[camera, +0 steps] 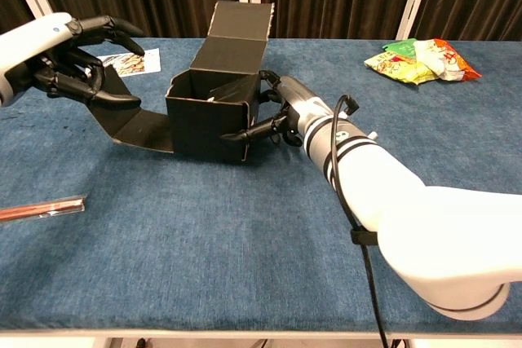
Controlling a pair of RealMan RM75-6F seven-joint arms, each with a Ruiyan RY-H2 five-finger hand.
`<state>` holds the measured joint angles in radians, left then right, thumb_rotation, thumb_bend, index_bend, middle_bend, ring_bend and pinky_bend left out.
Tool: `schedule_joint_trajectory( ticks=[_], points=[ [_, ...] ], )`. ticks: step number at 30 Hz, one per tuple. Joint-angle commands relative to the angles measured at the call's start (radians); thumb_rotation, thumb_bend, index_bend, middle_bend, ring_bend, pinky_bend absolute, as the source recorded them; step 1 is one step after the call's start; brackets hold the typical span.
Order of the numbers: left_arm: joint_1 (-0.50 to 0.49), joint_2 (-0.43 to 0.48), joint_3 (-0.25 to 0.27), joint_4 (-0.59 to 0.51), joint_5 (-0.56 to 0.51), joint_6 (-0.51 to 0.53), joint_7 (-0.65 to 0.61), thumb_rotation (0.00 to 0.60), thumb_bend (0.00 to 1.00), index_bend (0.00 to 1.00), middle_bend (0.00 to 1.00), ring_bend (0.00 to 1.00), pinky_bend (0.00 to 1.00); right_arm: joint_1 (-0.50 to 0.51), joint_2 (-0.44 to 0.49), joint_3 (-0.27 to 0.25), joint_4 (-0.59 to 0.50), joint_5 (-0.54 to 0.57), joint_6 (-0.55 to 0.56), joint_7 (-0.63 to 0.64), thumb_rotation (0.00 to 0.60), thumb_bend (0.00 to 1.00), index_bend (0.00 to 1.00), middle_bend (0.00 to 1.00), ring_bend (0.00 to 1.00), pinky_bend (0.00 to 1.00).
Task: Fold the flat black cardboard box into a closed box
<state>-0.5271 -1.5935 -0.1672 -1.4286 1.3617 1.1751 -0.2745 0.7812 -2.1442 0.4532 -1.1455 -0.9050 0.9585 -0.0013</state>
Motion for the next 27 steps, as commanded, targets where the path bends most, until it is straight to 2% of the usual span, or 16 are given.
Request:
schedule_joint_trajectory(
  ticks=[1, 3, 8, 12, 17, 21, 27],
  points=[
    [0.019, 0.002, 0.008, -0.006, 0.036, 0.048, -0.013, 0.565, 0.02, 0.24, 0.27, 0.68, 0.94, -0.002, -0.007, 0.012, 0.025, -0.043, -0.017, 0.074, 0.6, 0.22, 0.24, 0.47, 0.78, 1.0],
    [0.027, 0.004, 0.014, -0.003, 0.06, 0.073, -0.026, 0.595, 0.02, 0.26, 0.29, 0.68, 0.94, -0.009, 0.008, 0.009, 0.026, -0.083, -0.032, 0.14, 0.6, 0.23, 0.25, 0.47, 0.78, 1.0],
    [0.039, 0.007, 0.036, 0.014, 0.125, 0.12, -0.06, 0.6, 0.02, 0.37, 0.37, 0.7, 0.95, -0.033, 0.03, 0.017, 0.031, -0.178, -0.027, 0.332, 0.6, 0.24, 0.25, 0.46, 0.78, 1.0],
    [0.039, 0.001, 0.052, 0.049, 0.177, 0.152, -0.088, 0.6, 0.02, 0.45, 0.43, 0.72, 0.96, -0.047, 0.037, 0.026, 0.047, -0.264, 0.033, 0.474, 0.6, 0.24, 0.25, 0.46, 0.78, 1.0],
    [0.031, -0.01, 0.072, 0.095, 0.214, 0.158, -0.117, 0.6, 0.02, 0.54, 0.54, 0.74, 0.98, -0.058, 0.049, 0.03, 0.058, -0.318, 0.081, 0.587, 0.6, 0.24, 0.25, 0.46, 0.78, 1.0],
    [0.013, -0.023, 0.107, 0.147, 0.241, 0.119, -0.101, 0.6, 0.02, 0.53, 0.52, 0.74, 0.98, -0.08, 0.089, 0.011, 0.021, -0.334, 0.069, 0.656, 0.6, 0.24, 0.25, 0.46, 0.78, 1.0],
    [-0.027, -0.081, 0.12, 0.293, 0.316, 0.141, -0.021, 0.6, 0.09, 0.42, 0.42, 0.73, 0.98, -0.115, 0.161, -0.047, -0.047, -0.362, 0.055, 0.669, 0.6, 0.24, 0.25, 0.46, 0.78, 1.0]
  ],
)
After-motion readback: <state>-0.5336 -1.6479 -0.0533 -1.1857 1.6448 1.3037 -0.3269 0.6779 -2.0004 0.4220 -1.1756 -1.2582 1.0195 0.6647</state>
